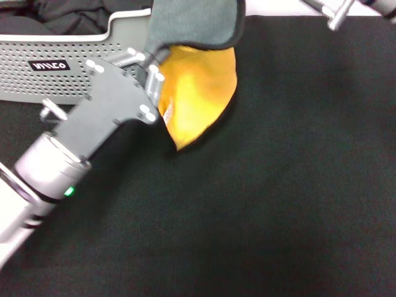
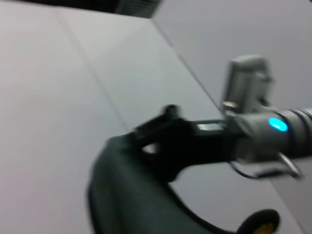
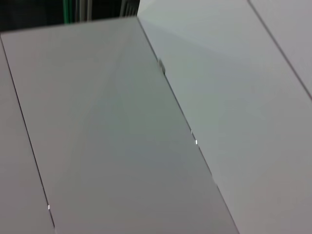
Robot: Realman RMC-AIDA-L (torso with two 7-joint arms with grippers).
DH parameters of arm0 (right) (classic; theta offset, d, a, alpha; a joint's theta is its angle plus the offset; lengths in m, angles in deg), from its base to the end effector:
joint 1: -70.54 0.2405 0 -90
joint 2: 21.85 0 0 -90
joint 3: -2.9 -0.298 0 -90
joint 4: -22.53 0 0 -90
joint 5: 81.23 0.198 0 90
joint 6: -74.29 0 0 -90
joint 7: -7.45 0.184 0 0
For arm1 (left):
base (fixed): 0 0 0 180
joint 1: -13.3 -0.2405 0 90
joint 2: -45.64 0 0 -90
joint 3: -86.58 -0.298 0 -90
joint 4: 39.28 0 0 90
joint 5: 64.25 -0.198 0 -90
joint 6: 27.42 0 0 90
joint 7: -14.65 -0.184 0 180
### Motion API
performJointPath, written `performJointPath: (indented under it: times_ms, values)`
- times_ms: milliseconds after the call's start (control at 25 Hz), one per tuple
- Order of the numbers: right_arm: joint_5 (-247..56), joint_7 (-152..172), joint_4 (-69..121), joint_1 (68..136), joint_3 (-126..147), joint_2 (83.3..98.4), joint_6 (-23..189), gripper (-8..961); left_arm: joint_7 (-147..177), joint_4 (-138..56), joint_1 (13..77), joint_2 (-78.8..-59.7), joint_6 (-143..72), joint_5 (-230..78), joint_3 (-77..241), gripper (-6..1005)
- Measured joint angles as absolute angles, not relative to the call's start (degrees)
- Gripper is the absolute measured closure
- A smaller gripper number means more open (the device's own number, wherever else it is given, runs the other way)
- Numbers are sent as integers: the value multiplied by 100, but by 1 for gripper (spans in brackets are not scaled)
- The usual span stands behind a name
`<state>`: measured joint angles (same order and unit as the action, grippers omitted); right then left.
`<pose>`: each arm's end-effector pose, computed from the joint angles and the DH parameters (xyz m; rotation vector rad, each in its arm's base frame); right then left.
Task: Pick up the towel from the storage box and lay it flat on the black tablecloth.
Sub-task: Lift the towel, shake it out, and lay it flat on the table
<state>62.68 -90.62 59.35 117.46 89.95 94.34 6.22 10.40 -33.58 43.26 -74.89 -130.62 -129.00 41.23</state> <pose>0.0358 0.4411 -0.0264 -2.4358 0.5290 1.6439 -0.2335 0.3157 -0.0562 -1.8653 0.2295 -1.0491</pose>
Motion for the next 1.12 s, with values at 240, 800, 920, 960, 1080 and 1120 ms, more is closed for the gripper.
performJointPath:
  times_ms: [240,800,920,960,1080,1120]
  values:
    - [4916,-9825,5999,11187,9011,9384,300,949,4226,-4489,3879,-7444,-13281,-12597,4126,953]
    - [2379,-11138,7404,9872,7820,9373,78,948,7975,-6241,3533,-6982,-13401,-12266,4132,958]
    - [2229,-11171,7448,9842,7708,9364,-46,948,8213,-6343,3593,-6863,-13354,-12294,4132,958]
    - [2177,-11157,7450,9831,7717,9359,-151,948,8240,-6341,3576,-6838,-13338,-12349,4132,958]
    - [1987,-11082,7571,9679,7733,9384,-596,948,8140,-6343,3437,-6840,-13337,-12602,4122,957]
    - [1967,-11070,7699,9557,7736,9405,-744,948,8097,-6369,3397,-6849,-13346,-12670,4116,957]
